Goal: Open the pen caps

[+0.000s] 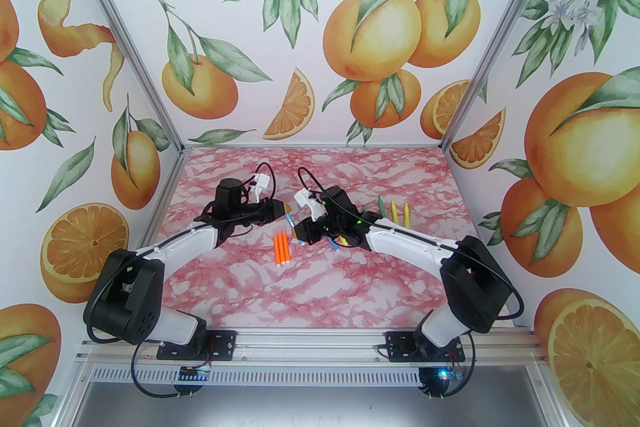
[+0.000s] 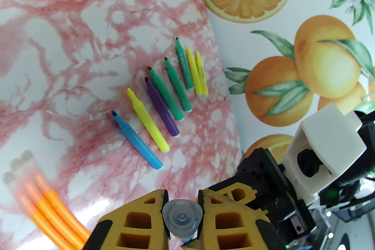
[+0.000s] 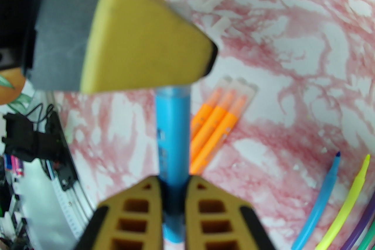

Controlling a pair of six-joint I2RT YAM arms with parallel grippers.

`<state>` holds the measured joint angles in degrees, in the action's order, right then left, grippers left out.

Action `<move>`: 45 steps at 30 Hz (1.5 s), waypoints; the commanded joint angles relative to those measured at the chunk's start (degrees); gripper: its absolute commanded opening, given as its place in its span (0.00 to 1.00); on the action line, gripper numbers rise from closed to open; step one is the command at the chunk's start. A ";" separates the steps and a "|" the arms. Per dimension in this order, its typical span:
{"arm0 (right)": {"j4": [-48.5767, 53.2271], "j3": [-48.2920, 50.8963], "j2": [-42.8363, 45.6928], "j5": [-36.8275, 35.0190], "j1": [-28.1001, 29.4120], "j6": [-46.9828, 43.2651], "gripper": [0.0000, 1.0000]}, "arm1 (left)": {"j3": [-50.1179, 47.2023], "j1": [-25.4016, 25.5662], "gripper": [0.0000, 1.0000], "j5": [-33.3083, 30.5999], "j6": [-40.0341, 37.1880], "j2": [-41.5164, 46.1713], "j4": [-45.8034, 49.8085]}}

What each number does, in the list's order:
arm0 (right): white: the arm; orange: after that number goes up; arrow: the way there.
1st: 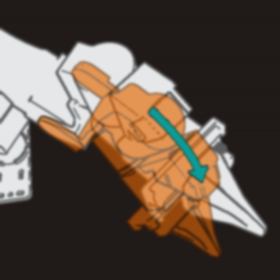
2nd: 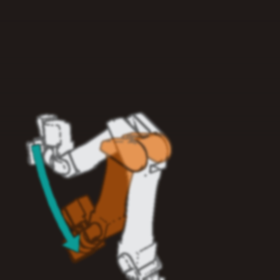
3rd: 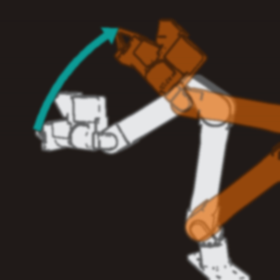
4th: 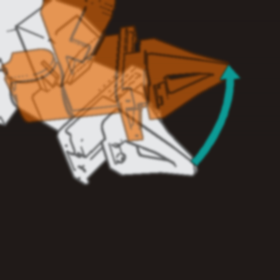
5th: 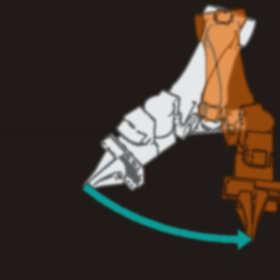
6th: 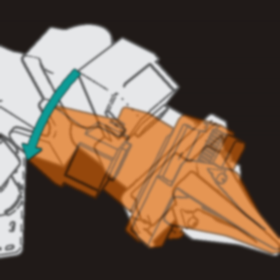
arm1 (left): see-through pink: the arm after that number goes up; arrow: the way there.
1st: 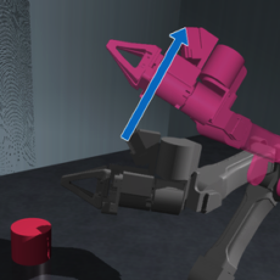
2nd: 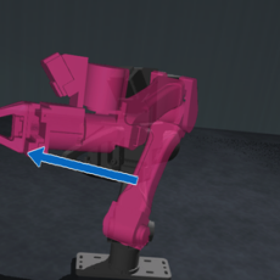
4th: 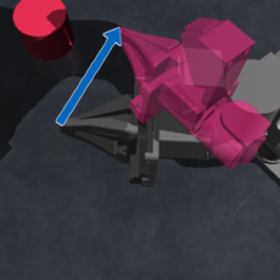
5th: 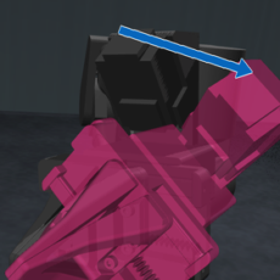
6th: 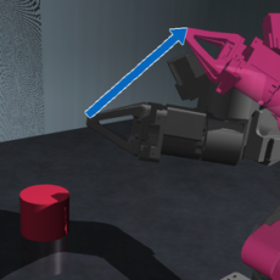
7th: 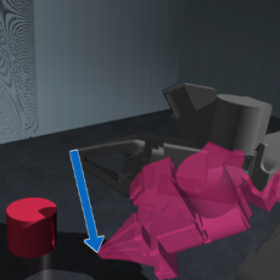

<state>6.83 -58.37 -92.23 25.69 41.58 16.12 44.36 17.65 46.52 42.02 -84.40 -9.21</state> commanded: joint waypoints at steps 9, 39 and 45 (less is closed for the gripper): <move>-2.04 0.89 0.46 0.92 0.16 -0.65 0.31 | 2.45 0.28 0.00 0.68 0.17 0.56 -1.69; 4.40 2.84 0.04 1.58 0.73 -3.64 0.00 | 5.24 -4.02 0.00 -1.03 -2.23 0.68 2.55; 6.33 9.10 4.10 0.53 1.08 -6.14 0.00 | 5.92 -9.74 0.00 0.16 -1.68 1.42 3.25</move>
<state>9.21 -51.83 -90.59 26.98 42.33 12.29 48.42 10.15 46.92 41.34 -84.29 -5.61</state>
